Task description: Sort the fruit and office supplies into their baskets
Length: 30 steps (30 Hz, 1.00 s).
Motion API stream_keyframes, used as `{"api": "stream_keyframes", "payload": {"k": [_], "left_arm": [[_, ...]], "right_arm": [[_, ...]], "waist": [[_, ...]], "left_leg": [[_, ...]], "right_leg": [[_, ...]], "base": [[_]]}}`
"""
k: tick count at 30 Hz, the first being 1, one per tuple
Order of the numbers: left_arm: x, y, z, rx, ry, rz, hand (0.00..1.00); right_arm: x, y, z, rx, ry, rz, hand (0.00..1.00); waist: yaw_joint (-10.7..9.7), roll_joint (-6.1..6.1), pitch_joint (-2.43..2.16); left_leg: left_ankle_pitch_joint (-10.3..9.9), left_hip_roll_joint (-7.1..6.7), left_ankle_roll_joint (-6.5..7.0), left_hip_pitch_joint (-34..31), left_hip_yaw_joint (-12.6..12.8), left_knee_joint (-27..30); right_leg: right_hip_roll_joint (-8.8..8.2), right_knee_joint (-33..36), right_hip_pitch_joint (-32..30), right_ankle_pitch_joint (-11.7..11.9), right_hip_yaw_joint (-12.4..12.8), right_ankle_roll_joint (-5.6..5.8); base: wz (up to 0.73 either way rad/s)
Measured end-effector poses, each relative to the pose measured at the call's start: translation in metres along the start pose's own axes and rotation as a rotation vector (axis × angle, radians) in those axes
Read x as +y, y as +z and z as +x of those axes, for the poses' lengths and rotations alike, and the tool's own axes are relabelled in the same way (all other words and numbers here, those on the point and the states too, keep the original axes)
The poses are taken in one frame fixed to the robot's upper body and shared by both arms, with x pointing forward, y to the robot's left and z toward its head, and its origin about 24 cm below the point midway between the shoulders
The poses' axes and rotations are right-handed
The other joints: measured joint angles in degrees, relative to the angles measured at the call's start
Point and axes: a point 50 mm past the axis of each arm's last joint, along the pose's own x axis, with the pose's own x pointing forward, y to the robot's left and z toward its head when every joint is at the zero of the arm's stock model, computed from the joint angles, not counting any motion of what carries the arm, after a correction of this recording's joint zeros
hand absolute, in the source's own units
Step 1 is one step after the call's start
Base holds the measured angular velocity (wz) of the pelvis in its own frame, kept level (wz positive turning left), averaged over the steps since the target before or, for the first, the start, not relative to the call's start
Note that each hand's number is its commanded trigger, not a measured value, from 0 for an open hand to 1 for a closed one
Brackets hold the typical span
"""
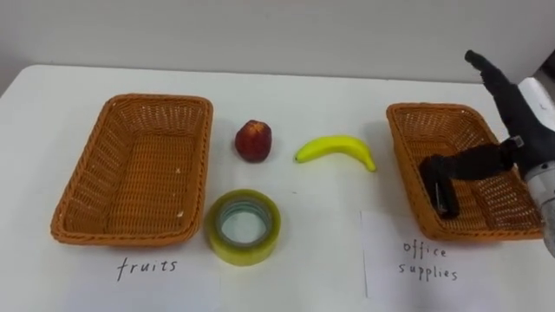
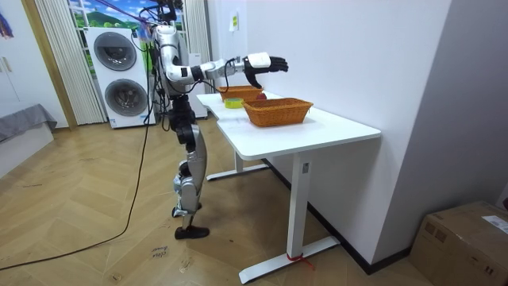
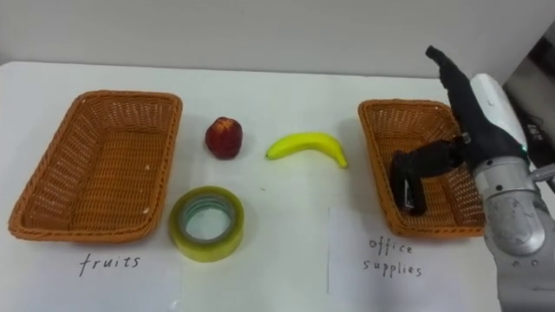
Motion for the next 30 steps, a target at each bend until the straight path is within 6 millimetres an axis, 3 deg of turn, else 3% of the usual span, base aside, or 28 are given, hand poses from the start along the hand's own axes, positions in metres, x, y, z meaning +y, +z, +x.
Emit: {"api": "stream_keyframes", "payload": {"k": [13,21,24,30], "left_arm": [[0.002,0.005,0.001,-0.015,0.01,0.001,0.0],[0.0,-0.001,-0.001,0.0,0.0,0.017,0.0],[-0.002,-0.002,-0.001,0.009,-0.008,0.032,0.0],[-0.002,-0.002,-0.001,0.018,-0.007,0.036,0.0]], "right_arm": [[-0.003,0.017,0.0,-0.083,-0.004,0.122,0.0],[0.028,0.033,0.007,-0.133,0.181,0.172,0.0],[0.039,0.038,0.006,-0.148,0.241,0.204,0.0],[0.045,0.038,0.005,-0.138,0.277,0.219,0.0]], "waist": [[1.8,-0.07,-0.05],[3.33,0.28,0.05],[4.84,0.26,0.08],[6.32,-0.24,0.2]], "left_leg": [[-0.01,0.04,-0.01,-0.62,-0.17,0.23],[0.0,-0.09,-0.01,-0.98,-1.44,0.39],[0.02,-0.14,0.0,-1.15,-1.83,0.32],[0.13,-0.59,0.16,-1.96,-3.13,0.4]], "right_leg": [[-0.02,0.01,-0.17,0.0,-0.28,0.0],[-0.23,0.16,0.18,0.0,-1.67,0.0],[-0.45,0.15,0.19,-0.02,-2.91,0.03],[-0.93,0.02,0.15,-0.05,-4.91,0.08]], "base": [[0.01],[0.08],[0.08],[0.12]]}}
